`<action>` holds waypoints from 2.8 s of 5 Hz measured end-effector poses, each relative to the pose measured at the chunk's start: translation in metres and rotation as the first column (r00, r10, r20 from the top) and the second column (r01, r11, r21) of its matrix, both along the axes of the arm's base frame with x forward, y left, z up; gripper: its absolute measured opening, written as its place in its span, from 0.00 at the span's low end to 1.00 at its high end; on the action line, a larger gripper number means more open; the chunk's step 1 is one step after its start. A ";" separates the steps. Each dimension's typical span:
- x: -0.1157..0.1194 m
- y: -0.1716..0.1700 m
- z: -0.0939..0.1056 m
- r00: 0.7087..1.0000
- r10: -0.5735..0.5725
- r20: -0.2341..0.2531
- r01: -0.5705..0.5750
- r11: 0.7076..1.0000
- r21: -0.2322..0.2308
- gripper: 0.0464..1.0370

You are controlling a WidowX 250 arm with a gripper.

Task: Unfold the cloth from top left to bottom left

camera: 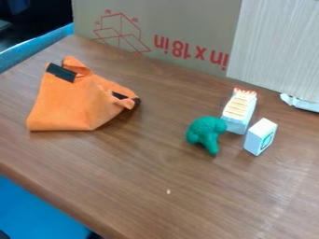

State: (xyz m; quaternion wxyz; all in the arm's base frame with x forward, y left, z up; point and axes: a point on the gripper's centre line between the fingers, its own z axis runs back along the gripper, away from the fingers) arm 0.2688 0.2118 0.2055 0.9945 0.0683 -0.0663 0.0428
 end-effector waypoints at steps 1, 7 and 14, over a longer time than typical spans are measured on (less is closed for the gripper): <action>0.001 0.000 -0.010 1.000 0.004 -0.024 -0.005 1.000 -0.019 0.96; 0.035 0.024 -0.059 0.957 -0.287 0.035 0.289 0.954 -0.080 0.96; 0.059 0.031 -0.120 0.958 -0.280 -0.060 0.268 0.950 -0.159 0.96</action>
